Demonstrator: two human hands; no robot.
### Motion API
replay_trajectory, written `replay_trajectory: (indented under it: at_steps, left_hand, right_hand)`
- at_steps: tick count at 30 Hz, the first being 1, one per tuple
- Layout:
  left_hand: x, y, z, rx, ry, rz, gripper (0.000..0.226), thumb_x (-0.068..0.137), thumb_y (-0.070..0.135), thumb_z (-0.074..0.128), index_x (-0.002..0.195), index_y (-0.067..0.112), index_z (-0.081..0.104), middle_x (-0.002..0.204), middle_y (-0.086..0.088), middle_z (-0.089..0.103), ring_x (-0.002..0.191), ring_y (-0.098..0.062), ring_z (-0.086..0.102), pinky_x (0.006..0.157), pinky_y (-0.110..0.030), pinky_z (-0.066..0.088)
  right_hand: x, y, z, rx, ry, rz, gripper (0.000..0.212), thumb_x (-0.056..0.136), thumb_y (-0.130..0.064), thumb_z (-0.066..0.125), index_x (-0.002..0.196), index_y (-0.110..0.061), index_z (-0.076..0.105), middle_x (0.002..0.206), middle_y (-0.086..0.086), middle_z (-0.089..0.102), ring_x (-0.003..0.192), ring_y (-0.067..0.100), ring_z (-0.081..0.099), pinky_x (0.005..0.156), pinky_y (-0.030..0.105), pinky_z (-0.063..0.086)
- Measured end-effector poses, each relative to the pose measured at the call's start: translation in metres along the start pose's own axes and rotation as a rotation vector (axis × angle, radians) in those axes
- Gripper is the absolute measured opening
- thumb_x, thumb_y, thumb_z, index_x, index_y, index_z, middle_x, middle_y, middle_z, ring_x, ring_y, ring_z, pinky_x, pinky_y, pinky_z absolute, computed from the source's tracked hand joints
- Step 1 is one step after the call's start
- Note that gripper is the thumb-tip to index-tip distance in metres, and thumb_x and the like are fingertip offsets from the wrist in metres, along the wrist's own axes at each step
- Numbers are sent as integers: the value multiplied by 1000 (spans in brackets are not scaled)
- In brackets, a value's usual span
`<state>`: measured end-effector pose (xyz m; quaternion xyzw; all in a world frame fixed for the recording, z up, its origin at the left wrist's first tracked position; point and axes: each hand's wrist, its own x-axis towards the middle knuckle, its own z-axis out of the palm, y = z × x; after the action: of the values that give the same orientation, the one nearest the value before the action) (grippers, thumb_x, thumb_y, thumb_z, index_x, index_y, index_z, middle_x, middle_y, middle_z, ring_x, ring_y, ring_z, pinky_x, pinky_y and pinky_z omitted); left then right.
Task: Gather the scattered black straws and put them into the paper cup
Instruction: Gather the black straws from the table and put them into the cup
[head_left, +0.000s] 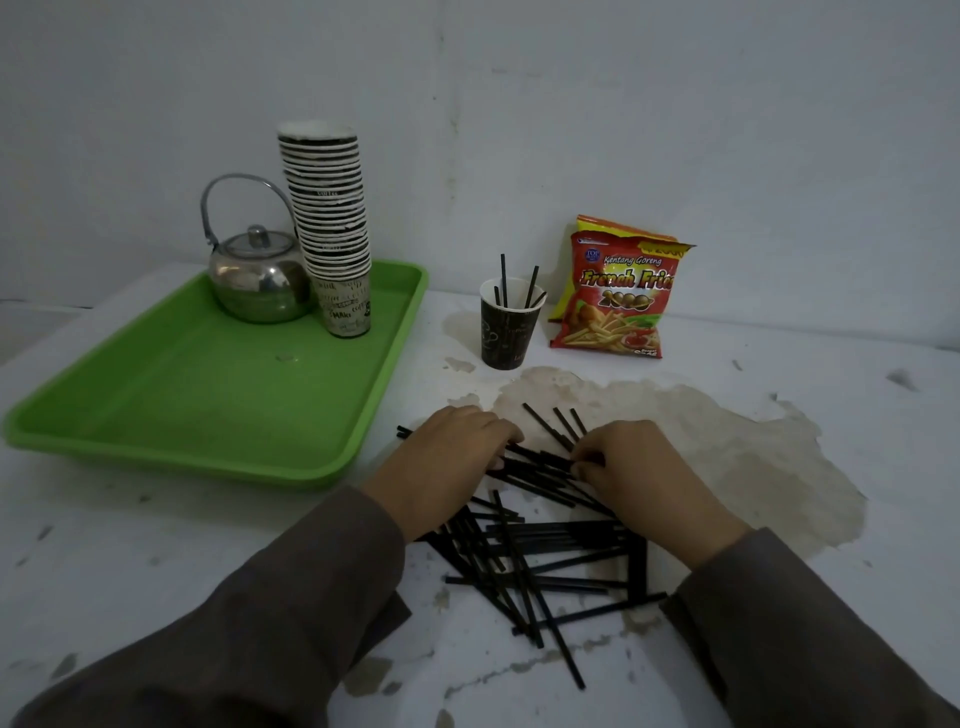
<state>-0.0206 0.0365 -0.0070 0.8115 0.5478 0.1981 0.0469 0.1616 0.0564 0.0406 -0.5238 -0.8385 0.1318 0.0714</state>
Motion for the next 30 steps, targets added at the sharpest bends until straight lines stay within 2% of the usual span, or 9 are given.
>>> replay_trajectory:
  at_steps: [3, 7, 12, 15, 17, 19, 24, 27, 30]
  left_hand:
    - [-2, 1, -5, 2, 48, 9, 24, 87, 5, 54, 108, 14, 62, 99, -8, 62, 93, -23, 53, 80, -32, 42]
    - [-2, 5, -14, -94, 53, -63, 22, 89, 8, 50, 107, 14, 62, 101, -6, 59, 96, -17, 51, 75, -14, 30]
    - [-5, 1, -24, -80, 79, -43, 27, 89, 7, 52, 113, 15, 62, 100, -5, 58, 96, -16, 51, 76, -19, 33]
    - [-4, 1, -28, -111, 139, -57, 24, 89, 8, 53, 110, 13, 64, 99, -5, 59, 94, -17, 53, 76, -19, 35]
    - [-4, 3, -31, -168, 208, -88, 22, 88, 11, 55, 108, 13, 65, 97, -2, 60, 89, -14, 53, 74, -12, 36]
    - [-3, 6, -34, -267, 280, -125, 19, 86, 12, 58, 103, 14, 67, 97, 1, 63, 86, -8, 56, 74, -4, 37]
    - [0, 16, -41, -714, 325, -285, 16, 82, 13, 65, 94, 20, 71, 90, 8, 71, 81, -1, 64, 73, -10, 48]
    - [3, 23, -45, -957, 331, -342, 13, 82, 12, 65, 91, 16, 72, 88, 8, 73, 82, -2, 67, 69, -8, 48]
    - [5, 25, -50, -953, 358, -331, 13, 83, 16, 63, 91, 19, 73, 94, 5, 72, 86, 1, 64, 70, -5, 45]
  right_hand:
    - [1, 8, -7, 139, 46, 23, 13, 84, -17, 61, 93, -16, 70, 95, 3, 68, 83, 14, 58, 70, 18, 41]
    - [-1, 15, -14, 338, -28, 71, 6, 82, -16, 64, 83, -21, 68, 67, -6, 63, 57, 5, 56, 46, 7, 38]
    - [0, 20, -16, 349, -145, 87, 20, 84, -12, 61, 101, -20, 68, 75, -4, 65, 67, 6, 58, 57, 13, 41]
    - [0, 19, -17, 347, -204, 86, 18, 87, -11, 55, 98, -19, 67, 74, 0, 65, 61, 7, 58, 50, 9, 45]
    - [-1, 19, -19, 378, -225, 76, 17, 89, -8, 51, 90, -18, 64, 71, 2, 64, 55, 6, 57, 45, 8, 45]
    - [-3, 18, -21, 513, -234, 71, 19, 90, -5, 48, 83, -14, 63, 67, 0, 64, 50, 2, 57, 45, 10, 46]
    - [-1, 10, -23, 1119, -168, 61, 19, 88, 5, 46, 96, -1, 63, 72, 8, 69, 63, 13, 63, 59, 18, 53]
    - [3, 3, -24, 1135, -93, 5, 20, 86, 2, 52, 91, -9, 69, 71, 0, 74, 66, 1, 66, 55, 5, 46]
    - [9, 1, -26, 1148, -71, -4, 20, 84, -1, 54, 85, -14, 70, 75, 2, 76, 65, 0, 65, 50, 8, 44]
